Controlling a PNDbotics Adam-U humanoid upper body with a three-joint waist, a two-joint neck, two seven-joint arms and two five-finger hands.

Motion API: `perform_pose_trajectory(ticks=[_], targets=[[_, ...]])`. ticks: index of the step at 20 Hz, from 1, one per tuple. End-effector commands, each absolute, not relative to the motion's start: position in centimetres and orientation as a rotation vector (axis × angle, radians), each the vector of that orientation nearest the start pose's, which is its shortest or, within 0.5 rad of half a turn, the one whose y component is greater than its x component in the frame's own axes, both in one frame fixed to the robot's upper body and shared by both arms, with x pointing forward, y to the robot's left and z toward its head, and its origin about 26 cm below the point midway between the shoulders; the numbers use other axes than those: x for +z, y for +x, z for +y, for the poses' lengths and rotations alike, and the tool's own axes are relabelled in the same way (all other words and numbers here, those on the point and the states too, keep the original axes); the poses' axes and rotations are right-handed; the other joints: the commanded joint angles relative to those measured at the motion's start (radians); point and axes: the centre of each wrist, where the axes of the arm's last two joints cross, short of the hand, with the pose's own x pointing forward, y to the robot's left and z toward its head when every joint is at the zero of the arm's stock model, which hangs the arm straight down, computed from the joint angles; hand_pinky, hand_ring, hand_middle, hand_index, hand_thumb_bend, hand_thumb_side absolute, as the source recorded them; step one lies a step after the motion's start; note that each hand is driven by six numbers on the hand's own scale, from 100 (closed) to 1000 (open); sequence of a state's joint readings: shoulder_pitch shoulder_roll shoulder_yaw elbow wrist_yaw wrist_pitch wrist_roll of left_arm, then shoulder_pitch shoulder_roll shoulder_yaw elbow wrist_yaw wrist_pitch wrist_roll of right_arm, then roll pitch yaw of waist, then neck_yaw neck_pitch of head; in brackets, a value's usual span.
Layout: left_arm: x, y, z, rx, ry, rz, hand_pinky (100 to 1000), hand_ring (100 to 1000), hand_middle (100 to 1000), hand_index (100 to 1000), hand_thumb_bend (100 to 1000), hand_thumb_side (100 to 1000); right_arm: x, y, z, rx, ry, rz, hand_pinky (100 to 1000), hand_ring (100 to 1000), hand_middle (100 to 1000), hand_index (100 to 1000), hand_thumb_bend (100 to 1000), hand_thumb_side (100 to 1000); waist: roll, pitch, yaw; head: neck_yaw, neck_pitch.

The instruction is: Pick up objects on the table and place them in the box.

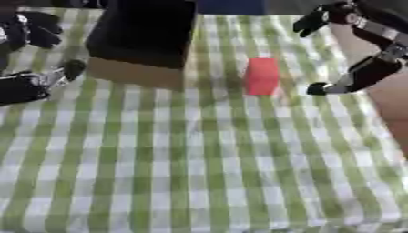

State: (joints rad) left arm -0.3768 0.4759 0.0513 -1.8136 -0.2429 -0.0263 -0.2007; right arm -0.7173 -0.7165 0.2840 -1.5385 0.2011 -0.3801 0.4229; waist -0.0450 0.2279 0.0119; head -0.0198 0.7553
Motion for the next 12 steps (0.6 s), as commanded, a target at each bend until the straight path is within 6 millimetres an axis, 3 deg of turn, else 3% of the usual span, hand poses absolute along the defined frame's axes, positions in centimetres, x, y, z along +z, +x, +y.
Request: perform_pose_trajectory(ticks=[1,12], targets=[[21.4,33.1,30.5,-0.809,0.516,-2.081,693,673,655,798,601,459,26.4,39.4,-28.1,1.651,-0.415,-2.028,793,756,787,881,599,100,0.004,-0.016,0.001,-0.004,0.006],[21.8,33.3,29.7,-0.834,0.482,-2.101,692,674,656,798,598,460,24.8,43.1,-28.2,1.67,-0.436,-1.87,795,761,798,880,595,100,-0.006,-0.009,0.04,-0.039,-0.002]])
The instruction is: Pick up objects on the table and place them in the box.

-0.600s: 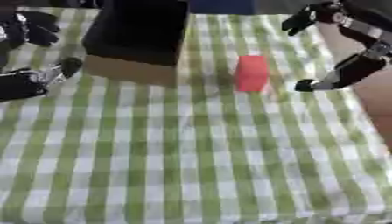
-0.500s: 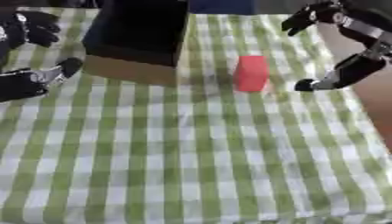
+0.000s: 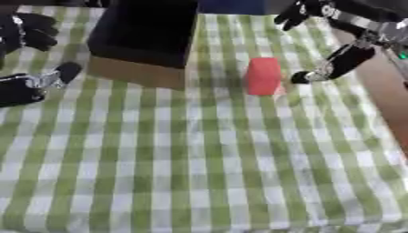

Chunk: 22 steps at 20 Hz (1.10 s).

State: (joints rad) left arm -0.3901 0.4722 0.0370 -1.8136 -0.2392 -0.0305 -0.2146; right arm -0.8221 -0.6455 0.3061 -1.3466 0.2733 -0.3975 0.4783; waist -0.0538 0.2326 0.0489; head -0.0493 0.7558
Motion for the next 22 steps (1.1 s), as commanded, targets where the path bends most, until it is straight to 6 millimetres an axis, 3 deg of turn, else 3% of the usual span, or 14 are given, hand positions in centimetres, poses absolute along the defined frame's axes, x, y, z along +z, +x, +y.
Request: perform_pose_trajectory(ticks=[1,10,22], targets=[[21.8,33.3,29.7,-0.838,0.478,-2.103,693,674,656,798,598,460,24.4,43.6,-28.5,1.662,-0.445,-1.847,795,761,797,879,596,100,0.003,-0.013,0.008,-0.014,-0.003],[21.8,33.4,29.2,-0.85,0.456,-2.108,693,674,656,798,598,460,22.6,46.2,-30.4,1.574,-0.527,-1.747,795,760,793,878,601,100,0.008,-0.016,0.028,-0.037,0.002],[21.8,33.5,29.0,-0.856,0.44,-2.109,692,674,656,797,596,461,20.7,47.5,-31.0,1.492,-0.566,-1.695,796,758,785,874,610,100,0.006,-0.015,0.047,-0.054,0.006]])
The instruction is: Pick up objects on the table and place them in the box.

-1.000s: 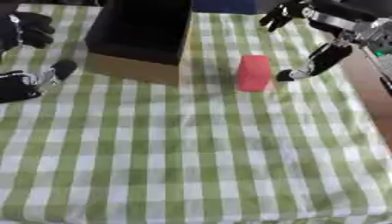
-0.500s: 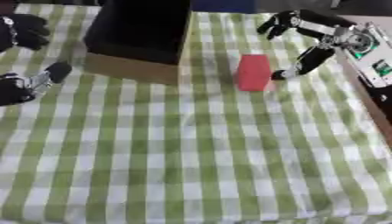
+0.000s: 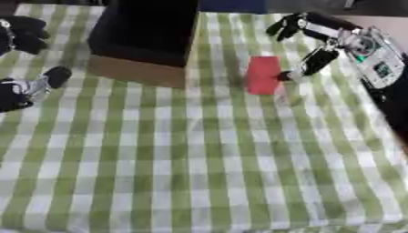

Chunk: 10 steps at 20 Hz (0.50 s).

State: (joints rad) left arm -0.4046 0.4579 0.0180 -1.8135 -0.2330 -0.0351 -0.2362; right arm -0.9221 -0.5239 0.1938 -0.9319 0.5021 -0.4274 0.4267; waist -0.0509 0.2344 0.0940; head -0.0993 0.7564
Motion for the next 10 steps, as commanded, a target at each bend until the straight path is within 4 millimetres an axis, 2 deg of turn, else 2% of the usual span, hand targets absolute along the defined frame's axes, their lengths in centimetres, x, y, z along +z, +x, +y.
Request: perform_pose_trajectory(ticks=[1,5,10], targets=[[21.8,33.5,29.0,-0.857,0.439,-2.109,692,674,656,798,596,461,20.6,47.6,-31.0,1.489,-0.567,-1.692,796,758,785,874,606,100,0.003,-0.018,0.002,-0.005,0.006],[21.7,33.5,29.1,-0.855,0.441,-2.107,693,673,656,798,595,461,20.8,47.7,-31.0,1.493,-0.58,-1.7,796,759,785,874,605,100,0.002,-0.019,0.001,-0.006,0.005],[21.8,33.4,29.2,-0.853,0.45,-2.105,693,673,656,797,595,460,22.3,47.6,-30.9,1.518,-0.592,-1.73,796,760,787,876,598,100,-0.003,-0.022,-0.008,-0.001,0.006]])
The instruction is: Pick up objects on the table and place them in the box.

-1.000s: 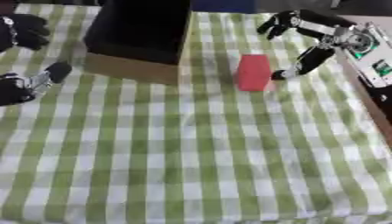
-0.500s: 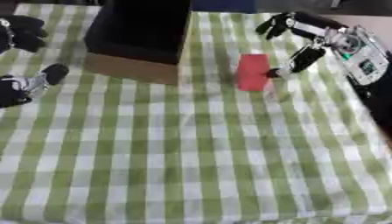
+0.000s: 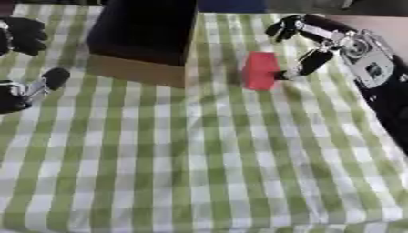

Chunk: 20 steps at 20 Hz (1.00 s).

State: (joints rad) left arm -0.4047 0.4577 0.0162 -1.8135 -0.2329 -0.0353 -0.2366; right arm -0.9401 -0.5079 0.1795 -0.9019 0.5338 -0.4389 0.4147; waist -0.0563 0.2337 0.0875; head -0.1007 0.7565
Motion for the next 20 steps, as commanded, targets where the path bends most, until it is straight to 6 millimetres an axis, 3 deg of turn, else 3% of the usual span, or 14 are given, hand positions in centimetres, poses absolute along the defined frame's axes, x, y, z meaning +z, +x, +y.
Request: perform_pose_trajectory(ticks=[1,8,10,11,12,13,20], targets=[[21.8,33.4,29.3,-0.853,0.451,-2.105,692,673,656,797,595,460,22.7,47.6,-30.8,1.524,-0.591,-1.736,796,760,787,876,596,100,0.001,-0.023,-0.004,0.001,0.006],[21.8,33.4,29.2,-0.855,0.449,-2.107,692,673,657,798,596,460,22.8,47.7,-30.0,1.539,-0.549,-1.725,798,762,790,878,607,100,0.002,-0.026,-0.003,-0.003,0.004],[21.8,33.4,29.2,-0.855,0.447,-2.108,693,674,657,798,595,460,22.3,47.8,-29.8,1.545,-0.532,-1.698,799,762,793,878,562,100,0.004,-0.025,0.001,-0.006,0.004],[21.8,33.4,29.1,-0.856,0.446,-2.108,693,674,657,798,595,461,22.0,47.9,-29.7,1.547,-0.526,-1.688,799,762,794,878,486,100,0.005,-0.024,0.002,-0.007,0.004],[21.8,33.4,29.1,-0.856,0.445,-2.109,693,674,657,798,595,461,21.8,48.0,-29.6,1.548,-0.52,-1.679,799,762,794,878,486,100,0.005,-0.024,0.003,-0.007,0.004],[21.8,33.4,29.1,-0.857,0.444,-2.109,693,674,657,798,595,461,21.6,48.0,-29.5,1.543,-0.517,-1.675,800,761,793,877,370,100,0.006,-0.024,0.004,-0.008,0.005],[21.8,33.5,29.0,-0.858,0.438,-2.111,693,674,657,798,593,461,21.1,48.4,-28.6,1.547,-0.515,-1.673,801,764,798,880,368,100,0.007,-0.024,0.007,-0.012,0.008]])
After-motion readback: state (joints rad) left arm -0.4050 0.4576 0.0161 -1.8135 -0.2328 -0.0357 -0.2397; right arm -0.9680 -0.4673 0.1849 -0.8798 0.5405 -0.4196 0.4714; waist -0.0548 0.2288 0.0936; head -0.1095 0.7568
